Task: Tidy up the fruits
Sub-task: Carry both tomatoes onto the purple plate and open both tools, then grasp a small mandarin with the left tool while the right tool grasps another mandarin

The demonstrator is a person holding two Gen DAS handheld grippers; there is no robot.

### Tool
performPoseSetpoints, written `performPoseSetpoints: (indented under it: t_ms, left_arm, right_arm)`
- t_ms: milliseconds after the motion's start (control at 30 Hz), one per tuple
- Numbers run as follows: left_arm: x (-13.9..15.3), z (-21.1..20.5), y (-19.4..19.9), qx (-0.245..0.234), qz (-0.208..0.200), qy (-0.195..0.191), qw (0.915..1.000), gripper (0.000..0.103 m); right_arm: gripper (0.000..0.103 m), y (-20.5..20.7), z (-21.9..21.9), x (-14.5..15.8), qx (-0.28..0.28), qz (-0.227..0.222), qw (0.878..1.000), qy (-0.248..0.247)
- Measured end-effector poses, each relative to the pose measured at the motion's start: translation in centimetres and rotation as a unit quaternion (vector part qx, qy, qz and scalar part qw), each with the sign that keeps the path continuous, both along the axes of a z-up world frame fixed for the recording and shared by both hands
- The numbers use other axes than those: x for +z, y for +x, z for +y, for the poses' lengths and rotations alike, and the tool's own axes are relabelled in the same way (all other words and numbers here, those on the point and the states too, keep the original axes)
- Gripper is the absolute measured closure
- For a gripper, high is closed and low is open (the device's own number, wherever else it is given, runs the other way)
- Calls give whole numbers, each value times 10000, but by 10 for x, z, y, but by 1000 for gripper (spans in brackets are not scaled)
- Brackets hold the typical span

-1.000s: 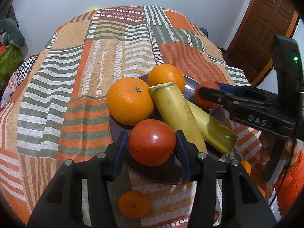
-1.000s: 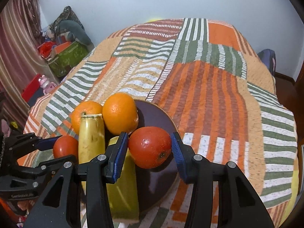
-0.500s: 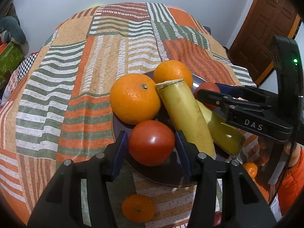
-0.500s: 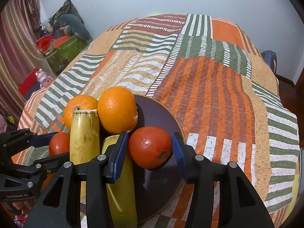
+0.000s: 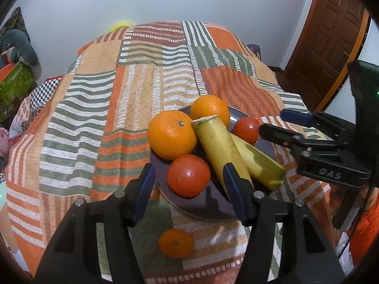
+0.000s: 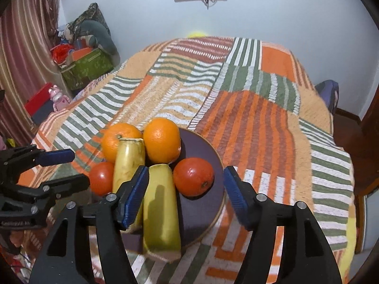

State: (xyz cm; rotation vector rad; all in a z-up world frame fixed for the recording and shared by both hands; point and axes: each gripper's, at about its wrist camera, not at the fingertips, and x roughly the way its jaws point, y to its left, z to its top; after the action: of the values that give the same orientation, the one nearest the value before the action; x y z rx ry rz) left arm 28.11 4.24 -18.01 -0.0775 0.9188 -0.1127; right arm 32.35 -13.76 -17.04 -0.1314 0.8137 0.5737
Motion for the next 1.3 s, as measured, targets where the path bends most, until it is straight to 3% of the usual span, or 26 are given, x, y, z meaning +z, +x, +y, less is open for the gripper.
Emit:
performPoseSetpoints:
  t_ms: [267, 467, 867, 1033, 1300]
  left_arm:
    - [12, 11, -26, 3, -6, 120, 9999, 44]
    - [8, 19, -42, 13, 159, 121, 9998, 44]
    - [-29, 21, -56, -31, 705, 105, 9975, 44]
    - [-40, 17, -56, -122, 836, 29, 9964, 48]
    - [-51, 15, -48, -94, 1007, -26, 9949, 54]
  right_arm:
    - [40, -32, -15, 12, -45, -82, 9999, 59]
    - [40, -55, -26, 3, -107, 104, 9999, 16]
    - [40, -79, -45, -32, -290, 780, 9965, 26]
    - [56, -82, -39, -40, -126, 928, 9956, -67]
    - [66, -81, -39, -50, -134, 1077, 9941, -29]
